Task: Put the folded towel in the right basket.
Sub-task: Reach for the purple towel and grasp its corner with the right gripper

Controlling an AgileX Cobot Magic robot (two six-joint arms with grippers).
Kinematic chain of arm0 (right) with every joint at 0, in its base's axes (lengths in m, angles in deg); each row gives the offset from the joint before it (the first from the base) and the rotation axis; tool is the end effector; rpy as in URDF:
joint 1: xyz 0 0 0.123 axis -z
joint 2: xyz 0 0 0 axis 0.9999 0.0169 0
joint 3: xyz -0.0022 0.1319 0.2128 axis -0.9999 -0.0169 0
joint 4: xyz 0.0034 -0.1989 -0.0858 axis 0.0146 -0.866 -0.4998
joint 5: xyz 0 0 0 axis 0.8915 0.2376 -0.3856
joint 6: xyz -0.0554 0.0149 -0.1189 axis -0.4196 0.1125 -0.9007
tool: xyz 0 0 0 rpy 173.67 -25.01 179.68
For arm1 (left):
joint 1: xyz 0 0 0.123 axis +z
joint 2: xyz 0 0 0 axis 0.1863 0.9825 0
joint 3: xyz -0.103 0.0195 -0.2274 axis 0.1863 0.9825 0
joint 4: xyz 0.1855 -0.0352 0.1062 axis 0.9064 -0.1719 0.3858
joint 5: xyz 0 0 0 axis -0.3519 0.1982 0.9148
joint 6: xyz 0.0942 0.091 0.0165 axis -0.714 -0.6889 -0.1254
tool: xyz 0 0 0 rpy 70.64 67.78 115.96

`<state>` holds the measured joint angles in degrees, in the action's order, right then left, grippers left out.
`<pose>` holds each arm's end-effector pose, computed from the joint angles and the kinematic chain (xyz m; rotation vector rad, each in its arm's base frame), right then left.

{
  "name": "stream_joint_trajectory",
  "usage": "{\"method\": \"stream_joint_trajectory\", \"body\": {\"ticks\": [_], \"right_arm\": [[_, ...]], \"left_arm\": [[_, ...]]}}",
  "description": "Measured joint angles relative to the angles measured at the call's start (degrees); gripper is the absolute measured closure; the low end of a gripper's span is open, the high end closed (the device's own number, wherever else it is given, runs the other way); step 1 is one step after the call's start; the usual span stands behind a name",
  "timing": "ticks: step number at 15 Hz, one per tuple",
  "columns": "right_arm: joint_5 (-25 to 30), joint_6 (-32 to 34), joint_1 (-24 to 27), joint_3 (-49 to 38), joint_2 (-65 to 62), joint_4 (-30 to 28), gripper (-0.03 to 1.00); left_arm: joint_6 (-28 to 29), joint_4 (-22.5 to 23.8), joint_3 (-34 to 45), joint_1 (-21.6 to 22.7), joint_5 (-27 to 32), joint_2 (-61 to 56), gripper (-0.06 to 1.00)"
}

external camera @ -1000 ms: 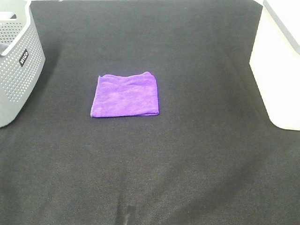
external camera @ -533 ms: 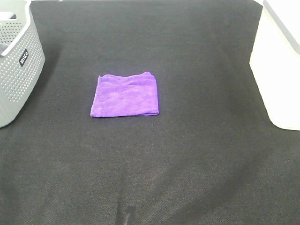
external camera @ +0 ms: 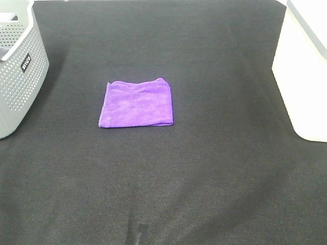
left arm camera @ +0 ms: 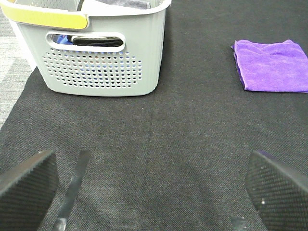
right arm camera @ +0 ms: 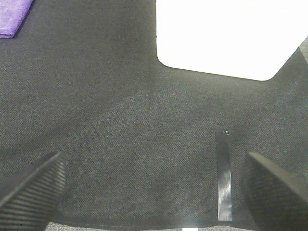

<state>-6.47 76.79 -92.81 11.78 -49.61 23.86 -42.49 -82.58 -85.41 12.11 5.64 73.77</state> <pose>0.0353 -0.0029 0.2244 -0.0509 2.1251 -0.0061 0.0344 0.0008 0.2441 -0.0892 2.0238 -0.0253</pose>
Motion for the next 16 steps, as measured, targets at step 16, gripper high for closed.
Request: {"method": "stream_joint_trajectory", "body": {"ticks": [16], "right_arm": [[0.0,0.0,0.0,0.0,0.0,0.0,0.01]], "left_arm": [[0.0,-0.4,0.0,0.0,0.0,0.0,-0.05]]}}
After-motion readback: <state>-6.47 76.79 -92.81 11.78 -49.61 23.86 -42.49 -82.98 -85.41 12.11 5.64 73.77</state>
